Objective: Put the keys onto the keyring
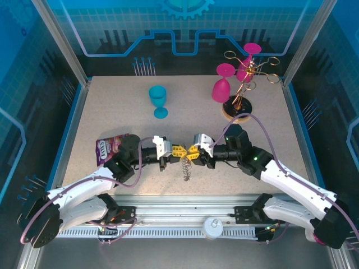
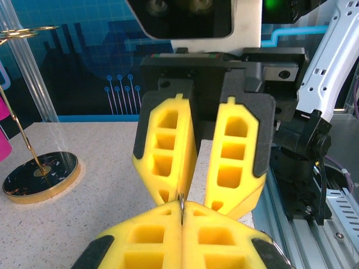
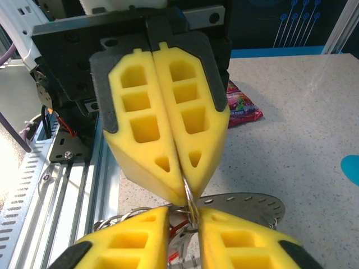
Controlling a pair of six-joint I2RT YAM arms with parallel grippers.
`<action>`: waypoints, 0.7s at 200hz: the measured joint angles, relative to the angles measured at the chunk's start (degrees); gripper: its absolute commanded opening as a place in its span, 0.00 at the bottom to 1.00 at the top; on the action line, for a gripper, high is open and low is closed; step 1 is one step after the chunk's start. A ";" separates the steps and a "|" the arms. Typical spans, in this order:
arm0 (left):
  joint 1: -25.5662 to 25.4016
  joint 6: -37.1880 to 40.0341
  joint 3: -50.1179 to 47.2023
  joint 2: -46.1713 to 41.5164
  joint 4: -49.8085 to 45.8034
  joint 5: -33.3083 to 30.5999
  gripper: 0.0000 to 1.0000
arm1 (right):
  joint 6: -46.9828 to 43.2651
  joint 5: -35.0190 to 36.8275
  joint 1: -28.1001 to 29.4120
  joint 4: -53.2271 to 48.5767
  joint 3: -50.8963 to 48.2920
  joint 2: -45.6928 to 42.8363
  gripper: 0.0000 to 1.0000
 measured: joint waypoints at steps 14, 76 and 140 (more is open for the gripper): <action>0.00 -0.39 -0.02 0.00 0.00 0.00 0.00 | 0.15 -0.04 0.00 0.63 0.02 0.55 0.03; -0.11 1.57 -0.35 -1.55 -3.50 -1.95 0.26 | -2.25 1.18 0.11 -5.09 3.06 1.38 0.00; -0.22 10.32 8.76 -2.40 -24.39 -8.24 0.24 | -12.63 11.45 4.04 -24.02 17.75 8.92 0.00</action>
